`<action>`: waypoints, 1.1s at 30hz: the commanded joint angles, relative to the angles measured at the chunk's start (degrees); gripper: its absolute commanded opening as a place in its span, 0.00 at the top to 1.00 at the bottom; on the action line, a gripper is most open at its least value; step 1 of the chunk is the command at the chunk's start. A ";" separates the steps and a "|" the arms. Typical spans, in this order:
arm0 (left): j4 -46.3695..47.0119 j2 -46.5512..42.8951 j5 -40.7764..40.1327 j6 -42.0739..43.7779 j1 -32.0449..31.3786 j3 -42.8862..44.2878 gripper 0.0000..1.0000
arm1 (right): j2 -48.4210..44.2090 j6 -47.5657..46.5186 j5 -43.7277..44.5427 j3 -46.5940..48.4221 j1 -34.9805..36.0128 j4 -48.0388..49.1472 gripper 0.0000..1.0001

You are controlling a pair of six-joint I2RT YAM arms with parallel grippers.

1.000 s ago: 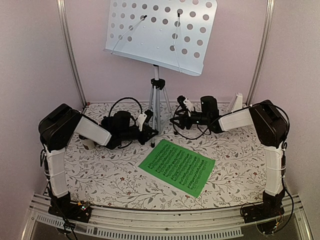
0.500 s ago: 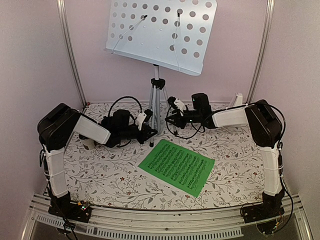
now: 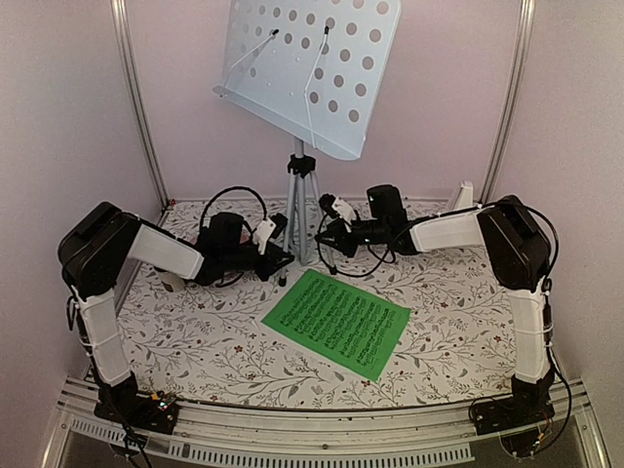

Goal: Set up the instrument practice props

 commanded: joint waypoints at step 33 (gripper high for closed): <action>1.46 -2.53 -0.22 0.01 4.85 -1.54 1.00 | -9.49 -8.57 15.58 -11.28 -8.15 -1.65 0.97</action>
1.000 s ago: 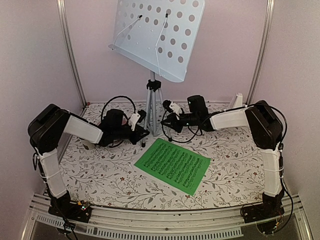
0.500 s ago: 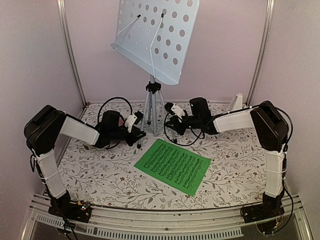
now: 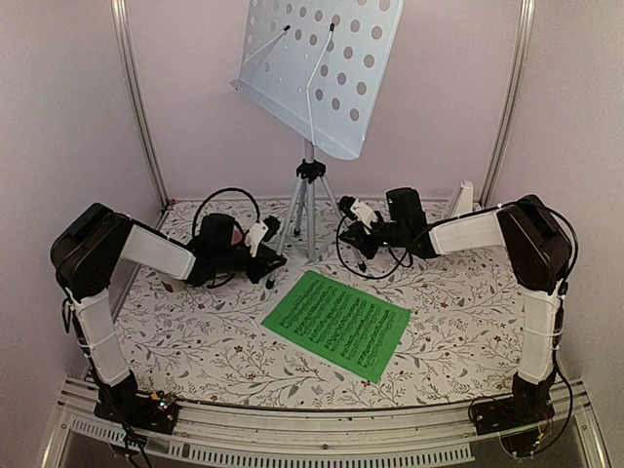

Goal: Set up the instrument practice props

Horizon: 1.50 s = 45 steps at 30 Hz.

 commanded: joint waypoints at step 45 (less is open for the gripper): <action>-9.67 -1.08 -13.64 -1.05 -1.11 2.99 1.00 | 0.06 -9.40 28.08 -0.30 -2.79 -6.54 1.00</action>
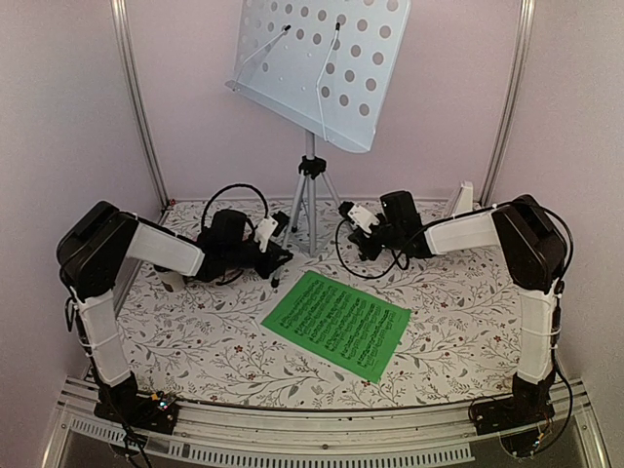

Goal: Set up the instrument practice props

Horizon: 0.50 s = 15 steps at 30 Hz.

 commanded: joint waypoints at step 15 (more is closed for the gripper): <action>-7.62 -7.34 -8.81 -2.22 6.31 -5.92 1.00 | -6.41 -7.35 18.48 -7.63 -9.31 -1.97 1.00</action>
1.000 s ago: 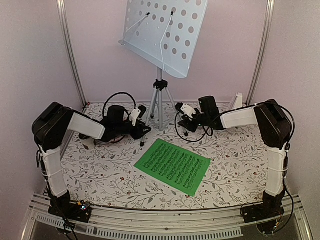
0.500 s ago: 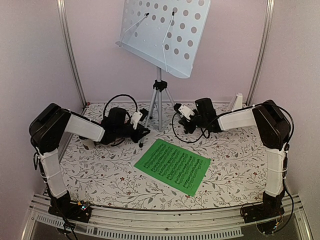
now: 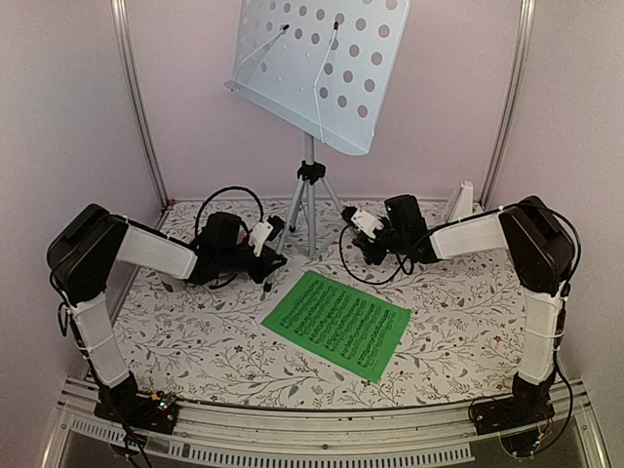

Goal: Set up the instrument practice props

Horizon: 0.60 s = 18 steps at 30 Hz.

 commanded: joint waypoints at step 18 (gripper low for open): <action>-6.36 -2.47 -10.56 -2.27 1.98 -1.55 1.00 | -3.31 -7.91 12.49 -1.39 -7.63 -4.27 0.94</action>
